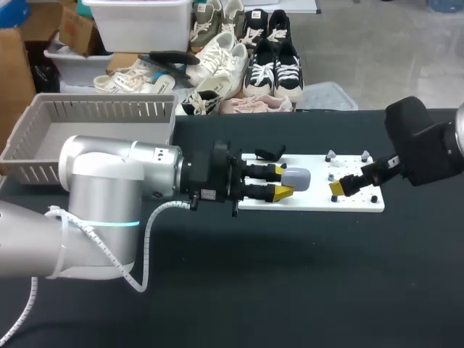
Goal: Pick up each earbud case from the left stands, insert the matching earbuds, close the lid, and place the case in the box.
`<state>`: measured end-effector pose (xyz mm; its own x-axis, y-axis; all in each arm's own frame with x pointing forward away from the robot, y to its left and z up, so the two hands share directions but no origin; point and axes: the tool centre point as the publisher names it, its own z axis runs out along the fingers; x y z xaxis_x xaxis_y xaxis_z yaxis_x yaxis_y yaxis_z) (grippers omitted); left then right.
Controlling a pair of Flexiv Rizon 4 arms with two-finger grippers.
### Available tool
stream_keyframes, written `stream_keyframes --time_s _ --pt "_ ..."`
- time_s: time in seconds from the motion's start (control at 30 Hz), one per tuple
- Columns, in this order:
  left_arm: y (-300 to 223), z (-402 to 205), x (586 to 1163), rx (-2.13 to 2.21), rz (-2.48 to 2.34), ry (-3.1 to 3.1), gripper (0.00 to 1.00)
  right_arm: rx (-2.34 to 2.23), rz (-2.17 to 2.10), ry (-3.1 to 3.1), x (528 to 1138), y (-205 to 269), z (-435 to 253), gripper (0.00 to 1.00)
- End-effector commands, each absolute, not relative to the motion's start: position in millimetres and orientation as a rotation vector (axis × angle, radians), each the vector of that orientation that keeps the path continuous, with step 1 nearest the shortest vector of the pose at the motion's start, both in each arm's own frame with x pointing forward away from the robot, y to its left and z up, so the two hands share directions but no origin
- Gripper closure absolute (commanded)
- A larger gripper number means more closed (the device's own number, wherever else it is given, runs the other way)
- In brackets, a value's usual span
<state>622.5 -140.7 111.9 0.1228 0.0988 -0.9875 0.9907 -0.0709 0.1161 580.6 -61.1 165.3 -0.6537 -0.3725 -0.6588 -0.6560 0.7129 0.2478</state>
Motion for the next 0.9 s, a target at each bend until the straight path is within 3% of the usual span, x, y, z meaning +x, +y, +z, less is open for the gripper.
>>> stream_keyframes --time_s 0.03,0.9 --pt "-141.3 110.9 622.8 1.385 -1.115 1.160 1.00 -0.748 0.527 2.366 583.7 -50.0 162.9 0.00" --pt "-141.3 110.9 622.8 1.385 -1.115 1.160 1.00 -0.797 0.485 2.419 605.2 -21.7 141.2 0.00"
